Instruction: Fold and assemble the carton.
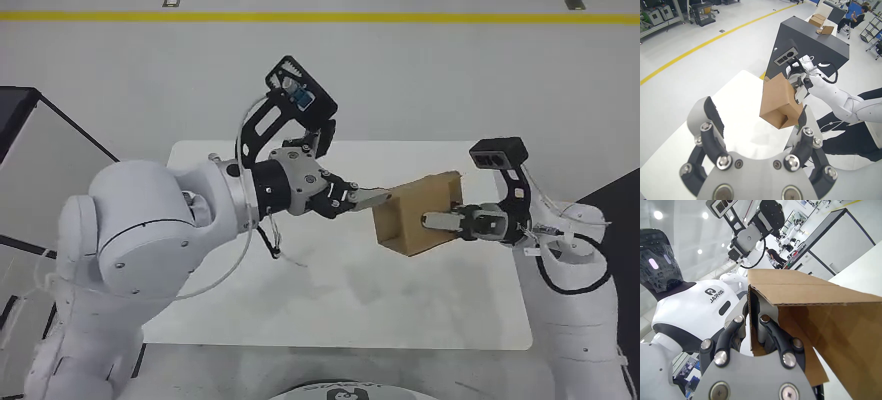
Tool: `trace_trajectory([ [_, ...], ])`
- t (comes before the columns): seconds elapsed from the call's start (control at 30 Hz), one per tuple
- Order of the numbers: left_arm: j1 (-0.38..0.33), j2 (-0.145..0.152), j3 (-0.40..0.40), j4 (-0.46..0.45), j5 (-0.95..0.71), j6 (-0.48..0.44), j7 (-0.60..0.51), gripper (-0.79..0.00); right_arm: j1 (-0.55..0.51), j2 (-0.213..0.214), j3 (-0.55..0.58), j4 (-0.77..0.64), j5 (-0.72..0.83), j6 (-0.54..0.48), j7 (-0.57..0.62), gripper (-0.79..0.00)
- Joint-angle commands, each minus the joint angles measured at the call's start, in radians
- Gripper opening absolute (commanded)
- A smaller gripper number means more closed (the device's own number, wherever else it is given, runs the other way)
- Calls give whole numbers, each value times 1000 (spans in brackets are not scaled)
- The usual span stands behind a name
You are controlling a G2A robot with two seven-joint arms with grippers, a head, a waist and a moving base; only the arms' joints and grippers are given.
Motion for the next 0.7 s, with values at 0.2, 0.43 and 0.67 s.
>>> trace_trajectory([
  [0.2,42,25,-166,28,-107,-81,-99,0,86,49,-1,-123,-422,20,31,-785],
  [0.43,160,42,-252,74,-228,-190,-118,0,163,108,-125,-163,-619,-30,-18,-785],
  [0.67,160,42,-252,74,-228,-190,-118,0,163,108,-125,-163,-619,-30,-18,-785],
])
